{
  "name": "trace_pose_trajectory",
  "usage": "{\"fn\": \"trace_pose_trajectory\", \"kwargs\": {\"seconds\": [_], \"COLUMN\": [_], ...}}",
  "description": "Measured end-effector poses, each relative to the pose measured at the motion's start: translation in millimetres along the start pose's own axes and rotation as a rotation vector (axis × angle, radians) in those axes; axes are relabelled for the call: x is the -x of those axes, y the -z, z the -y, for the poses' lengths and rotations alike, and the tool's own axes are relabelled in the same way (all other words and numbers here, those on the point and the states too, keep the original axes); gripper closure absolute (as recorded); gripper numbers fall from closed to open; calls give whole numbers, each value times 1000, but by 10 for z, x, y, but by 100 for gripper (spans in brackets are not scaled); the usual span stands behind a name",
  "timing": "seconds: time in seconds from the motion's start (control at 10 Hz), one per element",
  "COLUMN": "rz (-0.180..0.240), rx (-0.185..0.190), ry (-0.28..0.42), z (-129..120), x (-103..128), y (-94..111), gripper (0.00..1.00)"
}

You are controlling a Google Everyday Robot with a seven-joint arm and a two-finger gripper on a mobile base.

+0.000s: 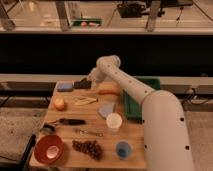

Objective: Place eraser in metal cup

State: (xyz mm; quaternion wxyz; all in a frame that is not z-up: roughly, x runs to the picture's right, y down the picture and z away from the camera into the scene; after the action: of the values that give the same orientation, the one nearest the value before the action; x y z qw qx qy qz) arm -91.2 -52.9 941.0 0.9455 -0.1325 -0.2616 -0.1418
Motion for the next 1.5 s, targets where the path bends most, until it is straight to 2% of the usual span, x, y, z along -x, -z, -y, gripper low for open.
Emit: {"fn": "trace_pose_trajectory", "kwargs": {"seconds": [0.3,0.8,1.5], "rz": [-10,-18,-57], "rx": [-3,-20,-48], "ry": [1,16,21], "z": [102,217,323], "x": [-117,-185,-369], "y": [-52,-167,-87], "gripper": [100,100,100]}}
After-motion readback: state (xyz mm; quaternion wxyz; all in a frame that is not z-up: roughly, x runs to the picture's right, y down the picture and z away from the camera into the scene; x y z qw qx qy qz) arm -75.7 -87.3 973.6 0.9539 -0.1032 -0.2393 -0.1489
